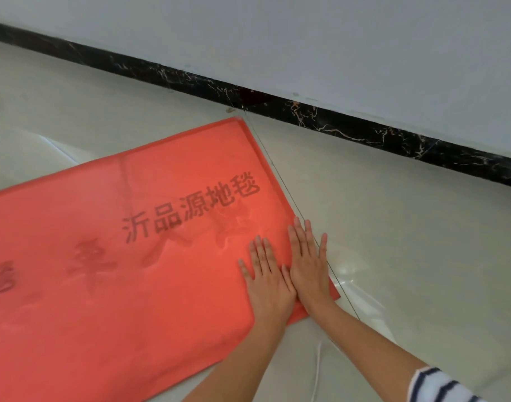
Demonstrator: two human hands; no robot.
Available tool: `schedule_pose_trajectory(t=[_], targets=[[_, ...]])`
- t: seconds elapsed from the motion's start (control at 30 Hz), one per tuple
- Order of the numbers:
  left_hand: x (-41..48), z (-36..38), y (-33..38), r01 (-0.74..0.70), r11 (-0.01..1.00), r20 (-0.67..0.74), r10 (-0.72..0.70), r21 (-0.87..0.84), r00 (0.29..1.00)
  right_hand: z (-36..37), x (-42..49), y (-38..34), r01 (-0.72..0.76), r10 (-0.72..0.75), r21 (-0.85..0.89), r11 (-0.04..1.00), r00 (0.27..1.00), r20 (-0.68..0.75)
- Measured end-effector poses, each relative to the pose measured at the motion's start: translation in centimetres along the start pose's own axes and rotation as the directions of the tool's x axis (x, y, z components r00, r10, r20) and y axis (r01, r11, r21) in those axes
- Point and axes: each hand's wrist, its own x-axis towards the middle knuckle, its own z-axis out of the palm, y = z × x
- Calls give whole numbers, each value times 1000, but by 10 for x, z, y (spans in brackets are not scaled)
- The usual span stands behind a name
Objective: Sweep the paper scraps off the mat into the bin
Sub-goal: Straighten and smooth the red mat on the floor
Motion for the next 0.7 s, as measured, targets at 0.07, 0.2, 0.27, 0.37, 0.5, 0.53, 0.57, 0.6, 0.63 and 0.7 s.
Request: schedule_pose_trajectory(t=[0.07,0.2,0.27,0.37,0.5,0.53,0.57,0.6,0.63,0.7], targets=[[1,0,0,3,1000,13,-3,1,1000,2,2,1,-28,28,18,999,1000,6],[0,-11,-1,1,1000,90,0,-8,996,-3,0,-1,-56,59,-29,998,994,94],[0,-18,1,7,997,158,4,-73,987,-7,4,-5,-22,32,-63,998,984,178],[17,-40,-13,-7,991,358,54,-132,932,-21,15,-10,-48,43,10,999,962,271],[45,-82,-47,-218,968,646,248,-128,722,-34,28,-15,-99,65,82,992,936,346],[48,-90,-53,-276,958,659,258,-78,706,-36,29,-16,-87,53,83,993,936,349],[50,-91,-55,-307,951,669,253,-39,699,-36,31,-16,-80,42,99,992,939,340],[52,-90,-55,-322,947,676,241,-6,696,-34,33,-13,-79,32,117,990,933,359],[51,-87,-54,-333,943,682,230,21,695,-35,36,-11,-90,33,132,987,924,382],[50,-93,-51,-342,939,690,216,48,691,-38,46,-7,-106,46,107,989,889,455]])
